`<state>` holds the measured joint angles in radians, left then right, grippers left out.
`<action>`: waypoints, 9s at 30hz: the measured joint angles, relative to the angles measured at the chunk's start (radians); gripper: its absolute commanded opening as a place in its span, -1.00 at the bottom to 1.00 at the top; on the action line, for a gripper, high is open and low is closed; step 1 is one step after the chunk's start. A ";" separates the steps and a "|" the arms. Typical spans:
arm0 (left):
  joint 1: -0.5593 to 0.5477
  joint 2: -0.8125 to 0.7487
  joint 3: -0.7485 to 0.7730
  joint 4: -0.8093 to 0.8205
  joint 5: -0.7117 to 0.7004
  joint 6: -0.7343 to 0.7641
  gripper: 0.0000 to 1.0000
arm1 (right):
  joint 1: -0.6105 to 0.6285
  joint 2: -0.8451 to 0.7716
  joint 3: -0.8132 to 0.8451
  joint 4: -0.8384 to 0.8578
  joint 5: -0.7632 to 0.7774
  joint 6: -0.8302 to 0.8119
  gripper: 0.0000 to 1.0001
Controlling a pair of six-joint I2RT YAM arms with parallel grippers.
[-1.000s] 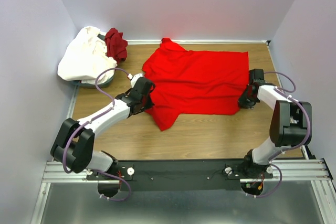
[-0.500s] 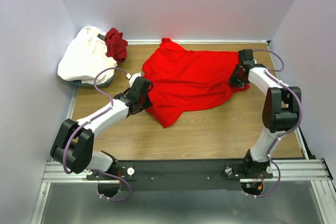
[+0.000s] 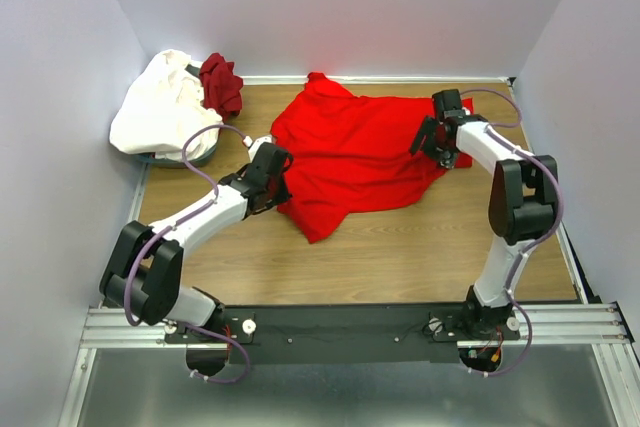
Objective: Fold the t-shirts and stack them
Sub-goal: Flatten the tshirt out, then fold the tshirt
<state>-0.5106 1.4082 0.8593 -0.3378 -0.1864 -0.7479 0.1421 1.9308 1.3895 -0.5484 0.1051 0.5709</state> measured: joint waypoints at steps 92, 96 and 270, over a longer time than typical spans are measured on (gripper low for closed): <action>0.000 0.027 0.012 -0.002 0.015 0.008 -1.00 | -0.131 0.053 0.013 0.042 -0.016 -0.120 -0.33; 0.000 0.027 0.012 -0.002 0.015 0.008 -1.00 | -0.131 0.053 0.013 0.042 -0.024 -0.121 -0.61; 0.233 0.251 0.161 0.113 0.118 0.146 0.49 | -0.322 -0.310 -0.451 -0.119 -0.094 -0.081 0.12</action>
<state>-0.2771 1.6592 1.0199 -0.2249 -0.0681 -0.6022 -0.1802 1.6207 0.9390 -0.6674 0.0113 0.4900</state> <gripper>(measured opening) 0.779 0.596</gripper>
